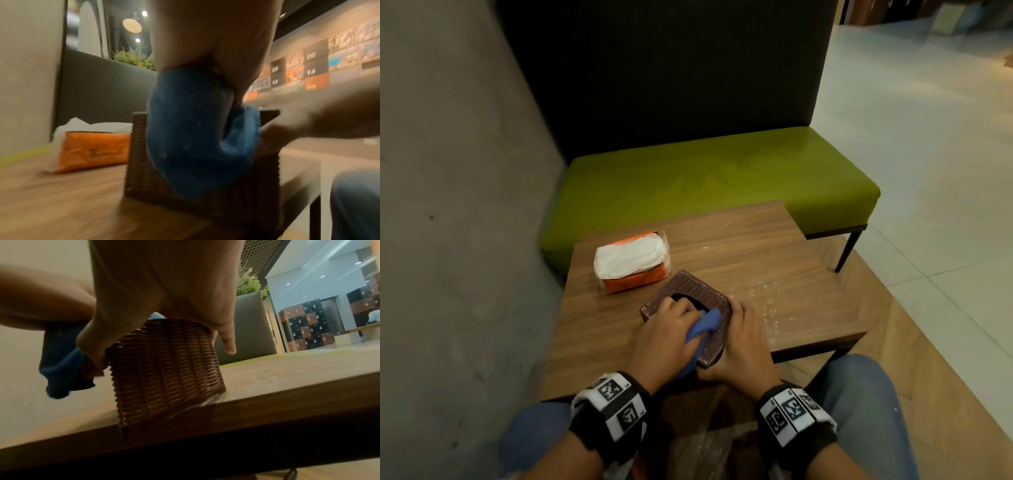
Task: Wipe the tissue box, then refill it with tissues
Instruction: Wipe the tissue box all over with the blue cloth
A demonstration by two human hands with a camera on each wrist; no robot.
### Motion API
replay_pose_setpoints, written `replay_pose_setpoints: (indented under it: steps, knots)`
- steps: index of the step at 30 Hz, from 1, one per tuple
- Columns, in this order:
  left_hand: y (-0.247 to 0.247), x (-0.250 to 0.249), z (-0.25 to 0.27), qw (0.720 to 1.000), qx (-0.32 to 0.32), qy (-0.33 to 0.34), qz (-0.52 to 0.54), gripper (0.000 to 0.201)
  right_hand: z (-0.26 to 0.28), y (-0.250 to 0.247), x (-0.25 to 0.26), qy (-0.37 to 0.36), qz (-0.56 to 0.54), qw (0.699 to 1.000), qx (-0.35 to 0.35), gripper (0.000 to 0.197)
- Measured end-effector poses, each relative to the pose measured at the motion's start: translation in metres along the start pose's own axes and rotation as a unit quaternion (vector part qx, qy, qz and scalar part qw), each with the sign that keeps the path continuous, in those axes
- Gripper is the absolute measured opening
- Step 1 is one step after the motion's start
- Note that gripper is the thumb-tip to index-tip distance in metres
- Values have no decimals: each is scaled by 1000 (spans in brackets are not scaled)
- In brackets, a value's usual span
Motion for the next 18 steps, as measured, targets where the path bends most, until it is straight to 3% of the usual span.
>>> replay_pose_setpoints:
  steps: [4, 7, 14, 18]
  knots:
    - [6, 5, -23, 996, 65, -52, 34, 29, 5, -3, 4, 22, -6, 1000, -12, 131]
    - [13, 3, -29, 992, 121, -40, 0, 30, 6, -5, 7, 27, 0, 1000, -14, 131]
    - [-1, 33, -25, 965, 224, 31, -131, 25, -6, -9, 5, -40, 62, 990, 118, 128]
    - [-5, 31, -22, 969, 213, 19, -124, 24, -5, -10, 2, -28, 48, 991, 118, 128]
Point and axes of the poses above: each hand's wrist, its own z-axis away from the middle knuckle, its own y-axis out of the palm, x = y × z, the point moved 10 cm from there along -z, towards the middle knuckle, and after that the axes turned 5 degrees about -z, right-handed, at the moved point
